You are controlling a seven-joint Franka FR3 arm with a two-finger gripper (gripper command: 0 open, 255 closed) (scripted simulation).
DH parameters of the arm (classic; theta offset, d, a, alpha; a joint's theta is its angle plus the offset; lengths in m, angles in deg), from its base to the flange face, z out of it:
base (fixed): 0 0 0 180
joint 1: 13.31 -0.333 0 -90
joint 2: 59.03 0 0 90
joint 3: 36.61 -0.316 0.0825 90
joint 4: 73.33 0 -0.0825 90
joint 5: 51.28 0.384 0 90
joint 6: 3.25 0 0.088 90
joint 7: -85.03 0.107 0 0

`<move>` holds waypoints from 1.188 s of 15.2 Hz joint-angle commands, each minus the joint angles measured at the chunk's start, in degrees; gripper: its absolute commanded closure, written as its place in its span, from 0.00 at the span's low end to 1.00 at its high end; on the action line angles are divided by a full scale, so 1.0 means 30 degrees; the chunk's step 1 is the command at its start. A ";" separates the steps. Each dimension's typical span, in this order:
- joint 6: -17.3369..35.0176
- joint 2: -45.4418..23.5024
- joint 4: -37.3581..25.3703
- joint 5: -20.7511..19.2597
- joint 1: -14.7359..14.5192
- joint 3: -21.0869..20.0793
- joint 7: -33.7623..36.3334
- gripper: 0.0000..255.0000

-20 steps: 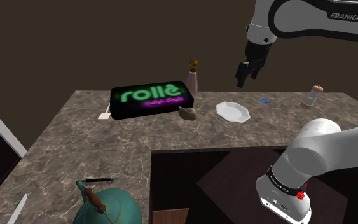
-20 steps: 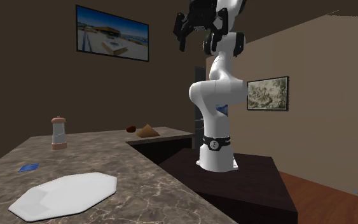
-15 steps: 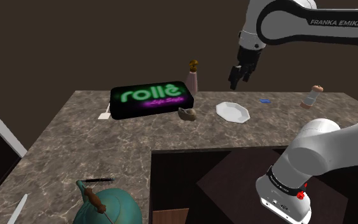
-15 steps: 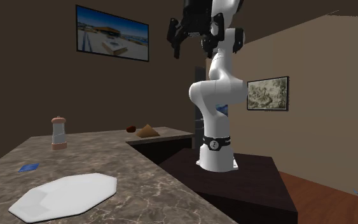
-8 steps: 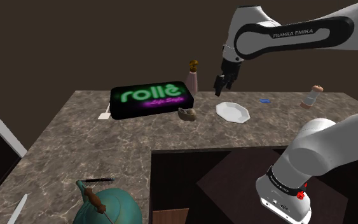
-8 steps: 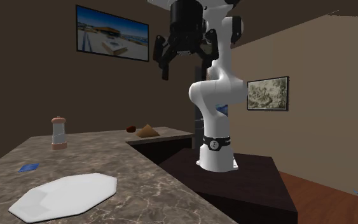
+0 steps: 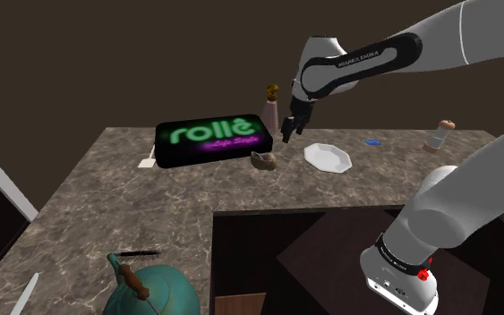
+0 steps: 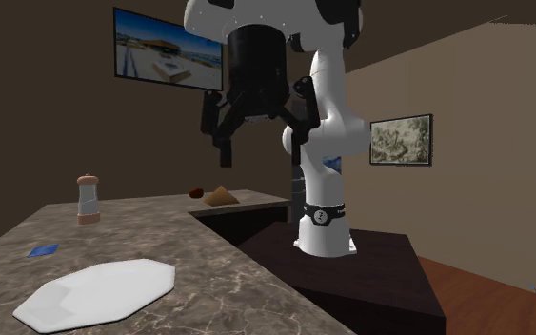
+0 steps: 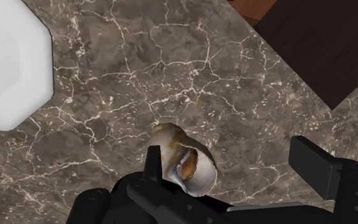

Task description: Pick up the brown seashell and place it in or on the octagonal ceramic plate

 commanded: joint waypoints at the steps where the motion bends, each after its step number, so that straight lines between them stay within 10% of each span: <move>1: 0.0952 -0.1692 -0.0790 0.0668 -0.0224 0.0248 -0.0802 0.00; 18: 0.5130 -1.1048 -0.5710 0.5721 -0.0454 -0.0304 -0.5787 0.00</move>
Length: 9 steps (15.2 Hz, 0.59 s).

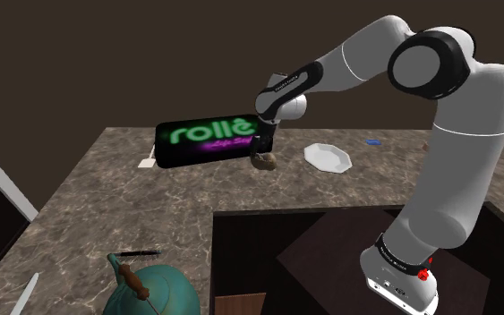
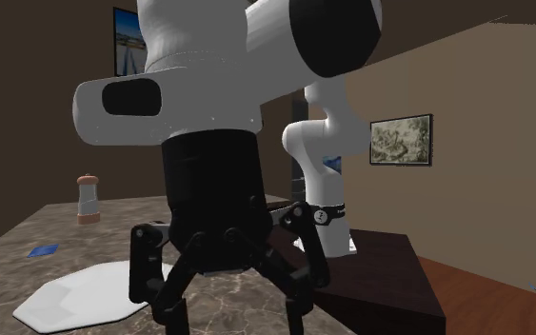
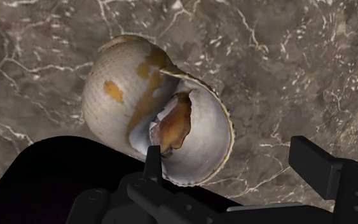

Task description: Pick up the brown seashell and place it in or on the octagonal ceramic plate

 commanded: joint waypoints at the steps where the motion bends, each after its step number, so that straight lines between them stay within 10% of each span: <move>1: 0.0461 -0.0436 0.0015 0.0186 -0.0018 -0.0102 -0.0116 0.00; 9: 0.0573 -0.0549 0.0015 0.0232 -0.0019 -0.0128 -0.0147 0.00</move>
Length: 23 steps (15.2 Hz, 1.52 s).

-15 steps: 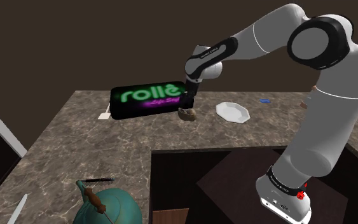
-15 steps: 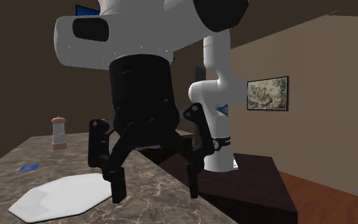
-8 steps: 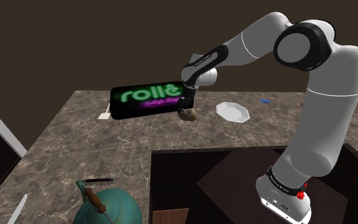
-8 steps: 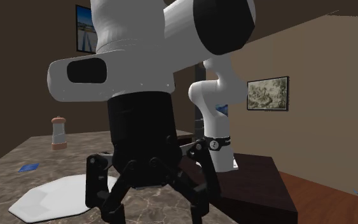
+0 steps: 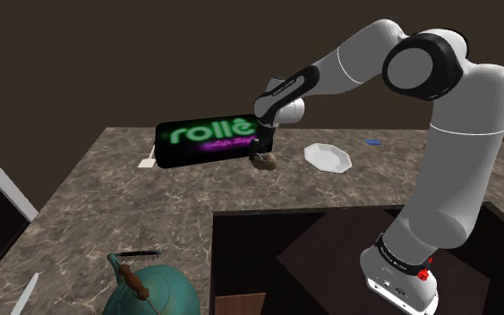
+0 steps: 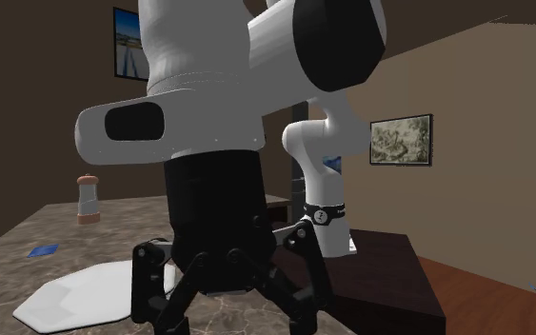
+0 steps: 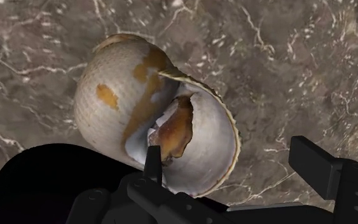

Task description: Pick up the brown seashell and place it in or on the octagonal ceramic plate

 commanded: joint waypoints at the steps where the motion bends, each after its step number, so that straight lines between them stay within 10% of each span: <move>1: 0.0000 0.0000 0.0000 0.0000 0.0000 0.0000 0.0000 0.00; 2: 0.0000 0.0000 0.0000 0.0000 0.0000 0.0000 0.0000 1.00; 23: -0.2520 0.2044 -0.0578 -0.0996 -0.0156 0.0345 0.1054 1.00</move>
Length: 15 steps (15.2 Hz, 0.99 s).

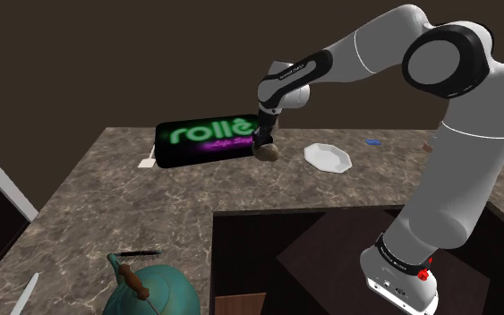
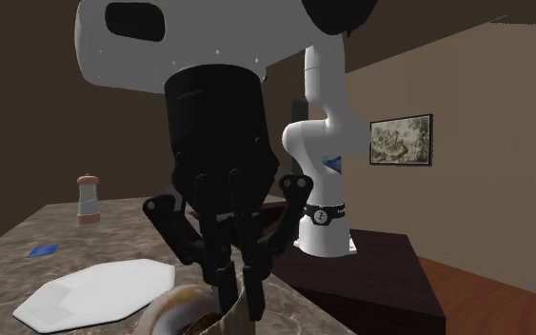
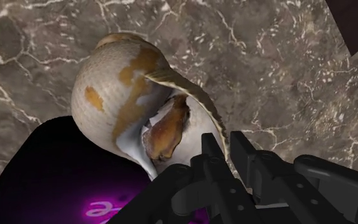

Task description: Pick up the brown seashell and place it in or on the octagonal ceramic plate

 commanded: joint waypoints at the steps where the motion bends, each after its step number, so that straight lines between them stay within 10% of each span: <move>1: -0.0406 0.0258 -0.0209 -0.0137 0.0002 0.0047 0.0130 1.00; 15: -0.2147 0.3329 0.1891 -0.0588 0.2314 0.2040 -0.3645 1.00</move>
